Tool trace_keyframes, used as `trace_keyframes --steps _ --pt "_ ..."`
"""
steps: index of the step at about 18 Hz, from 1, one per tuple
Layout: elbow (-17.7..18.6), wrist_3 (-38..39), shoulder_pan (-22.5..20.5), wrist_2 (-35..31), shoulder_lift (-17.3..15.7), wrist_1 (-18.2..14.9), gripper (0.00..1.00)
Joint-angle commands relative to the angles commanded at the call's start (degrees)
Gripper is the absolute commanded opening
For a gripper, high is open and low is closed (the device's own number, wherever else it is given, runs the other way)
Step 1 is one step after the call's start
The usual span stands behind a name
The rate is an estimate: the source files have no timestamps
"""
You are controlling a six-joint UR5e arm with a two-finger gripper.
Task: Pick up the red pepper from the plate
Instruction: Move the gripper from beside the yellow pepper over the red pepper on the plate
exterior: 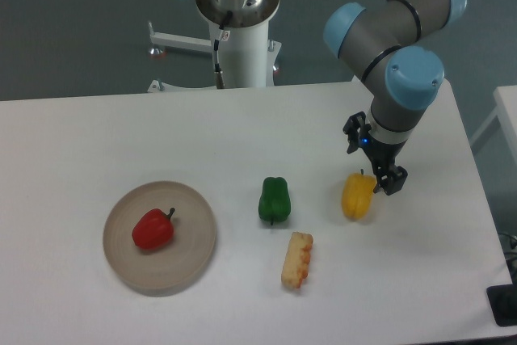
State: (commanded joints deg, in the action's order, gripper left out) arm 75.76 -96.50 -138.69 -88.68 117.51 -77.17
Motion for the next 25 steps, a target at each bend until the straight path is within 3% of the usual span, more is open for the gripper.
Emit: trace_keyframes --steps 4,11,15,21,25 --pt "-0.1 2.5 0.4 0.6 -0.1 0.0 1.0" --pt "-0.2 21.8 10.2 5.2 -0.6 0.4 1.0" --pt "0.3 31.9 16.9 5.2 -0.1 6.1 1.0" --pt "0.6 39.3 25.3 4.7 0.2 8.2 1.0" --pt "0.6 41.9 30.7 1.5 3.5 9.8 1.0"
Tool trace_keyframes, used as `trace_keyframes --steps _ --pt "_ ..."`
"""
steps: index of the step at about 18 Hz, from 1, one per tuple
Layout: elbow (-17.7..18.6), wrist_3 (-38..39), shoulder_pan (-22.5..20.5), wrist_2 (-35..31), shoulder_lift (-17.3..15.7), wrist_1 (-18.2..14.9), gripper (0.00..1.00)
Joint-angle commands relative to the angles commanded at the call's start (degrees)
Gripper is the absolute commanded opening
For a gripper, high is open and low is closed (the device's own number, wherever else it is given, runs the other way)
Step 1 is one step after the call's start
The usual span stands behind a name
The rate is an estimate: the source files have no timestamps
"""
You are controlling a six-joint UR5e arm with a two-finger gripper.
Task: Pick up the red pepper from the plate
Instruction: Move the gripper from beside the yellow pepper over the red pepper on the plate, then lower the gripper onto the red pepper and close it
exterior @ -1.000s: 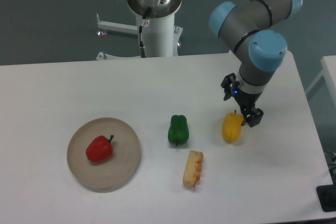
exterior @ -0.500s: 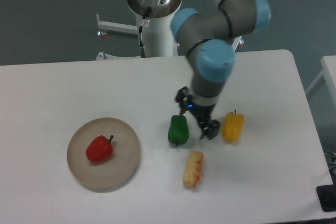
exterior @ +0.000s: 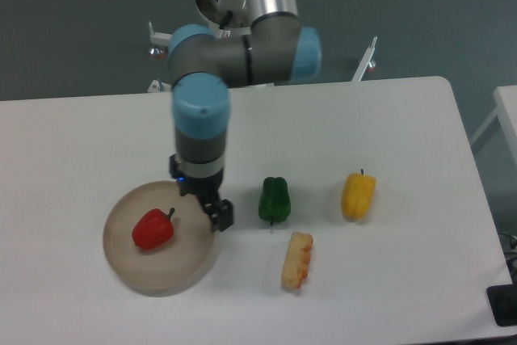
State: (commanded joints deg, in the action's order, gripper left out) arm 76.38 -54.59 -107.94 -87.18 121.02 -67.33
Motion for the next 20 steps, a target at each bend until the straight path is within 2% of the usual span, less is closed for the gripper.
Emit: trace_keyframes --steps 3,8,11,14,15,18,19,20 --pt "0.0 1.4 2.6 -1.2 2.5 1.0 1.0" --pt "0.4 2.6 3.7 -3.6 5.1 1.6 1.0" --pt "0.4 2.9 3.7 -4.0 6.2 5.8 1.0" --pt "0.4 2.9 3.8 -4.1 6.8 5.9 1.0" --pt "0.4 3.0 3.8 -4.1 6.8 6.0 0.96" --pt "0.4 4.7 3.8 -3.9 6.6 6.0 0.35" --pt "0.4 5.3 3.8 -3.9 6.5 6.2 0.23" --pt "0.1 5.9 3.8 -3.9 6.4 6.2 0.21"
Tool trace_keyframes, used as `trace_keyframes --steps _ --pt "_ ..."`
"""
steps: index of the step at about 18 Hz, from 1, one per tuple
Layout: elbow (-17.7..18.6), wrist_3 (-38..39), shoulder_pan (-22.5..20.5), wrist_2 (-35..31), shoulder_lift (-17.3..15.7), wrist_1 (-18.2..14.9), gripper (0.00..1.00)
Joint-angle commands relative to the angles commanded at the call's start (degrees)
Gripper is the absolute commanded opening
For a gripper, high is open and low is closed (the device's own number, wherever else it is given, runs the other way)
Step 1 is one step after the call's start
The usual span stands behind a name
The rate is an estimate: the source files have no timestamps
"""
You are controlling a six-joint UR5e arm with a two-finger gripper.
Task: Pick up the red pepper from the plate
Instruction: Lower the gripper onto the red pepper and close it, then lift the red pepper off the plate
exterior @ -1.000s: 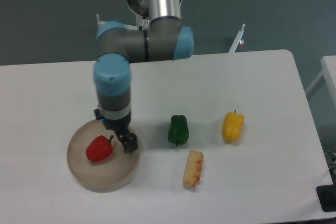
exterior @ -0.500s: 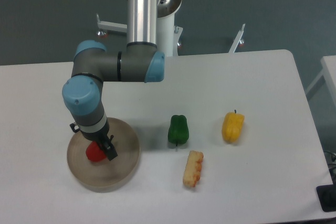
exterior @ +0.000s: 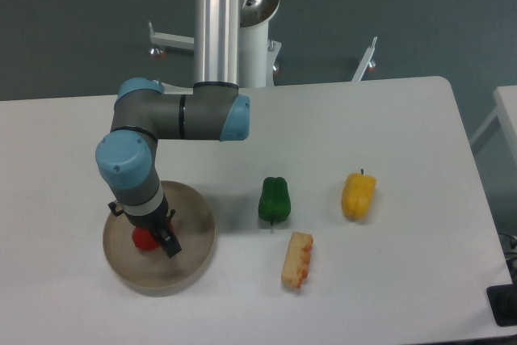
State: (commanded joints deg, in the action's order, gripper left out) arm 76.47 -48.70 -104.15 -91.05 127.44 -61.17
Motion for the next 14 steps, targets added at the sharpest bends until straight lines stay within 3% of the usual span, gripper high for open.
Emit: trace_keyframes --steps 4,6,12,14 --pt "-0.4 0.7 -0.1 1.0 -2.4 -0.3 0.21" --pt "-0.7 0.7 -1.3 2.8 -5.1 -0.5 0.21" --pt "-0.3 0.1 -8.9 5.4 -9.8 -0.8 0.22" --pt "-0.6 0.0 -12.0 6.2 -11.6 -3.8 0.22"
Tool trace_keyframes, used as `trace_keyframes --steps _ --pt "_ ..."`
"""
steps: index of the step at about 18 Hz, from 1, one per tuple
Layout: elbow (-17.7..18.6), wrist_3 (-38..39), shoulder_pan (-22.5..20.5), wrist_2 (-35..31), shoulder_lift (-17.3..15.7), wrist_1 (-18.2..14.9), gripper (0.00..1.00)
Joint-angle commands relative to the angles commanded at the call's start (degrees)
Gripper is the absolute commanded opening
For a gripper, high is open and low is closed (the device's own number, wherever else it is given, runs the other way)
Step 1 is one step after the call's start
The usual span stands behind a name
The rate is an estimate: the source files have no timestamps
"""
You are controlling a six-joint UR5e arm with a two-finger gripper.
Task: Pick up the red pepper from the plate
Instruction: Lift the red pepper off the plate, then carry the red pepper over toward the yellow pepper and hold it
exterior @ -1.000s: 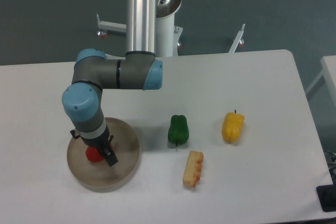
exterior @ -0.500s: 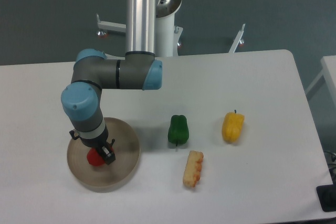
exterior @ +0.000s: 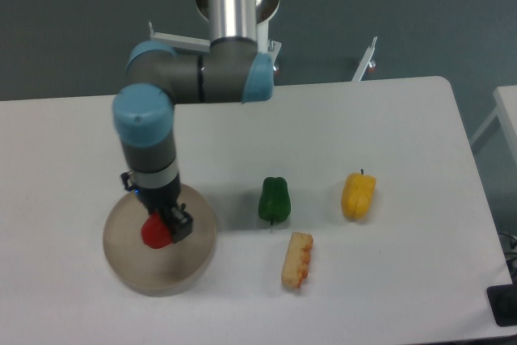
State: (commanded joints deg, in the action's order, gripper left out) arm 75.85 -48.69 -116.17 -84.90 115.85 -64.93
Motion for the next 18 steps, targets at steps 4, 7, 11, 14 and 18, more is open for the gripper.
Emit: trace_keyframes --steps 4,7,11,14,18 --pt "-0.2 -6.7 -5.4 0.1 -1.8 -7.3 0.21" --pt "-0.2 -12.6 -9.5 -0.3 -2.7 -12.1 0.21" --pt "-1.1 -23.1 -15.6 -0.5 -3.8 -17.0 0.21" --pt "-2.8 -29.5 -19.1 -2.1 -3.0 -18.6 0.21" --pt "-4.0 -39.0 -21.0 -5.5 -1.2 -19.5 0.22"
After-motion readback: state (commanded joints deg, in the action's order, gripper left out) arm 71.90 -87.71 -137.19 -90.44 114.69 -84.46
